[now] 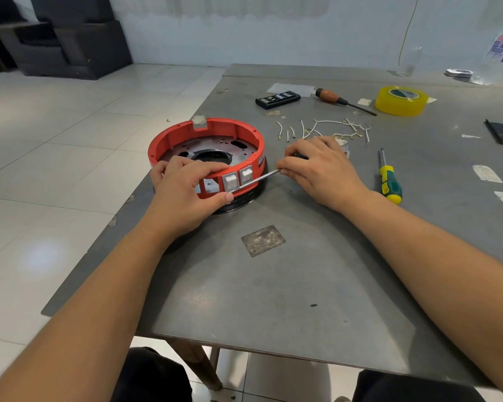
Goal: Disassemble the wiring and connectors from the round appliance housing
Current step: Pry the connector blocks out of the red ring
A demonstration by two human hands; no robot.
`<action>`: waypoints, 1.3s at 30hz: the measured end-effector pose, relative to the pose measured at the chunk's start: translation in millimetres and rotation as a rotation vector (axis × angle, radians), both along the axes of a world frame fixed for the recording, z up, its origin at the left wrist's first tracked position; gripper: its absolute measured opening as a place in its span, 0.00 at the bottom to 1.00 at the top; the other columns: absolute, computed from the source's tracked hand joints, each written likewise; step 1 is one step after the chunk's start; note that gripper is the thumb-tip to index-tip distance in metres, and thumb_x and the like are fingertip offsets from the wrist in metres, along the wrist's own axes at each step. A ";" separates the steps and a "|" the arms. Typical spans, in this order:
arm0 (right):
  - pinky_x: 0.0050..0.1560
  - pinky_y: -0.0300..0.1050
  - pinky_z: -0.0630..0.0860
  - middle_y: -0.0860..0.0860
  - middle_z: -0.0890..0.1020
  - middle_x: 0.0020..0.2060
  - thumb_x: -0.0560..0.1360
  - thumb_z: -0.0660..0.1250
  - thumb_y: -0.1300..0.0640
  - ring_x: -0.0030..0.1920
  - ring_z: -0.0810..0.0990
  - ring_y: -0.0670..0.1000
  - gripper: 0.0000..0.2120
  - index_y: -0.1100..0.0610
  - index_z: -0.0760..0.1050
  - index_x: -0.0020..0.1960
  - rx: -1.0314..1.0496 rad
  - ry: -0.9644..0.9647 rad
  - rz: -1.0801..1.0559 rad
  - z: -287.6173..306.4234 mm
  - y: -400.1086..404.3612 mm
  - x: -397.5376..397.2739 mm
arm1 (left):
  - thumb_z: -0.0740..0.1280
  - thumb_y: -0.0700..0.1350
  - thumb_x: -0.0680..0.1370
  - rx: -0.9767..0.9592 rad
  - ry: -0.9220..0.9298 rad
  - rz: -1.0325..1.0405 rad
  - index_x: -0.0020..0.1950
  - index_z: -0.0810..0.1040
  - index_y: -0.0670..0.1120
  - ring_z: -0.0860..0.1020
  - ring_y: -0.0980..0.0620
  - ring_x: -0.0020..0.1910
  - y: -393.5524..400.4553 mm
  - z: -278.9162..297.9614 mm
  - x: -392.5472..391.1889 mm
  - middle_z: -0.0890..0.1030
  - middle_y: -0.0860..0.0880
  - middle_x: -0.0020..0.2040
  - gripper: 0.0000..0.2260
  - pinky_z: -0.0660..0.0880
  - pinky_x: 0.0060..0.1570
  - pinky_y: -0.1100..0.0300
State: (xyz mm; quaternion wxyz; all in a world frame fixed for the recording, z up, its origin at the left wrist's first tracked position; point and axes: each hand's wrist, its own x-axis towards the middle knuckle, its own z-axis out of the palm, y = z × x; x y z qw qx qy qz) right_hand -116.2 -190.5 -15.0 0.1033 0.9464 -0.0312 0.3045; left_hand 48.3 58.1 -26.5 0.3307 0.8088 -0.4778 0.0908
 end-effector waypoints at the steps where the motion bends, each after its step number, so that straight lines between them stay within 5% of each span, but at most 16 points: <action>1: 0.56 0.55 0.71 0.54 0.81 0.52 0.83 0.64 0.50 0.49 0.79 0.59 0.10 0.52 0.83 0.56 -0.008 -0.007 0.007 -0.9 -1.3 1.5 | 0.68 0.64 0.74 0.002 -0.014 -0.002 0.73 0.77 0.60 0.65 0.52 0.68 -0.2 0.4 0.6 0.74 0.60 0.63 0.28 0.49 0.64 0.58; 8: 0.50 0.53 0.74 0.55 0.83 0.51 0.81 0.69 0.53 0.47 0.81 0.60 0.07 0.54 0.84 0.54 -0.053 -0.008 0.040 -4.0 -8.2 9.6 | 0.75 0.56 0.78 -0.017 -0.040 0.006 0.73 0.77 0.59 0.60 0.61 0.62 -2.6 -0.6 2.9 0.73 0.62 0.60 0.23 0.48 0.57 0.62; 17: 0.50 0.55 0.74 0.56 0.81 0.52 0.82 0.66 0.52 0.48 0.79 0.61 0.09 0.54 0.82 0.55 -0.019 0.056 0.014 -5.0 -4.9 6.8 | 0.75 0.56 0.78 -0.035 0.010 0.025 0.72 0.78 0.61 0.62 0.57 0.62 -3.2 2.3 0.5 0.73 0.64 0.59 0.21 0.49 0.60 0.59; 20: 0.52 0.55 0.72 0.55 0.79 0.52 0.83 0.62 0.49 0.49 0.78 0.59 0.12 0.52 0.82 0.56 0.012 0.079 0.001 -4.1 -1.7 -4.1 | 0.73 0.59 0.79 0.000 0.001 0.037 0.72 0.77 0.61 0.65 0.53 0.67 -2.9 1.8 0.8 0.77 0.59 0.64 0.22 0.50 0.61 0.59; 23: 0.52 0.54 0.70 0.54 0.78 0.53 0.83 0.61 0.49 0.50 0.77 0.58 0.12 0.51 0.82 0.58 0.075 0.127 -0.015 -4.0 2.0 -18.4 | 0.66 0.64 0.78 -0.004 0.003 0.018 0.71 0.78 0.63 0.61 0.61 0.60 -3.3 2.5 -1.9 0.75 0.65 0.58 0.21 0.49 0.58 0.61; 27: 0.54 0.55 0.70 0.52 0.77 0.54 0.83 0.60 0.48 0.53 0.77 0.57 0.14 0.49 0.81 0.61 0.174 0.209 -0.030 -7.7 5.3 -42.6 | 0.58 0.57 0.81 -0.049 0.082 0.008 0.63 0.73 0.72 0.59 0.65 0.56 -4.4 4.6 -5.4 0.70 0.72 0.54 0.14 0.49 0.57 0.63; 33: 0.55 0.50 0.68 0.49 0.76 0.55 0.83 0.60 0.46 0.54 0.76 0.52 0.15 0.44 0.80 0.65 0.210 0.290 0.034 -9.0 12.0 -61.0 | 0.57 0.57 0.81 -0.076 0.156 0.061 0.62 0.72 0.71 0.53 0.66 0.52 -3.5 4.9 -11.0 0.68 0.58 0.54 0.13 0.51 0.65 0.55; 39: 0.56 0.46 0.66 0.47 0.77 0.57 0.82 0.60 0.43 0.57 0.75 0.49 0.16 0.41 0.78 0.68 0.244 0.340 0.055 -7.0 25.5 -53.0 | 0.63 0.51 0.86 -0.075 0.152 0.095 0.57 0.73 0.71 0.52 0.67 0.52 -4.9 3.2 -8.9 0.68 0.55 0.58 0.11 0.53 0.66 0.52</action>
